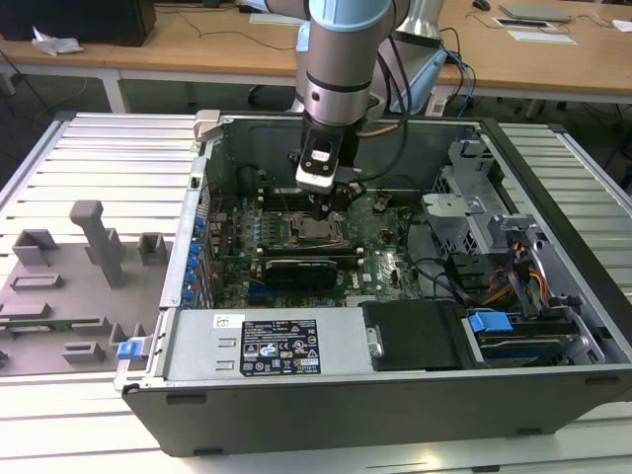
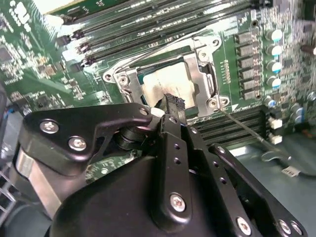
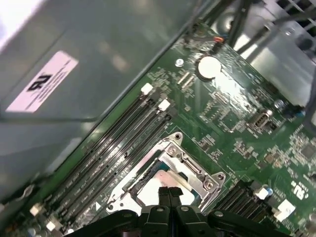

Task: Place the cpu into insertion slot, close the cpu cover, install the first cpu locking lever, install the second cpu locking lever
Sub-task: 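Close the cpu cover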

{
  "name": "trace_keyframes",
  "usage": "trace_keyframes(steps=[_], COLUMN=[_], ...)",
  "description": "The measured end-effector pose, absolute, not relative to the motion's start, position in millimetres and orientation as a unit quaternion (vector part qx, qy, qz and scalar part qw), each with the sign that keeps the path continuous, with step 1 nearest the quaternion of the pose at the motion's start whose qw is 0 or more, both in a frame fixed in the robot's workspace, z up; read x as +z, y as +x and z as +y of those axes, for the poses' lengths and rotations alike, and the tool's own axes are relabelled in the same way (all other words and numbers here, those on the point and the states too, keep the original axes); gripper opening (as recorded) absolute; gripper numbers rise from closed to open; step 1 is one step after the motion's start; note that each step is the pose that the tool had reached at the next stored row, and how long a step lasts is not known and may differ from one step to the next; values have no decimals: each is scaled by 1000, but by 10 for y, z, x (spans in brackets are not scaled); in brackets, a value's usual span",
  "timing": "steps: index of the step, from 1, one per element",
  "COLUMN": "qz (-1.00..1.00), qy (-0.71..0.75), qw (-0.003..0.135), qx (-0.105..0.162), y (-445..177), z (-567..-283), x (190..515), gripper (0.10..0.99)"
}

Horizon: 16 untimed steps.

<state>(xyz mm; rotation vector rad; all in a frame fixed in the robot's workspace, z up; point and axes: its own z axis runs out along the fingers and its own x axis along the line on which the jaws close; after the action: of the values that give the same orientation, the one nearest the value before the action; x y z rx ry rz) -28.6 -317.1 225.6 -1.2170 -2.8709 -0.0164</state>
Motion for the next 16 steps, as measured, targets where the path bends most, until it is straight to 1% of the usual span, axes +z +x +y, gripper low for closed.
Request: trace_keyframes(steps=[16], qz=[-976], qy=[-216], qw=[12], qx=[-3], y=[-285], z=[-3169], x=[2256], gripper=[106])
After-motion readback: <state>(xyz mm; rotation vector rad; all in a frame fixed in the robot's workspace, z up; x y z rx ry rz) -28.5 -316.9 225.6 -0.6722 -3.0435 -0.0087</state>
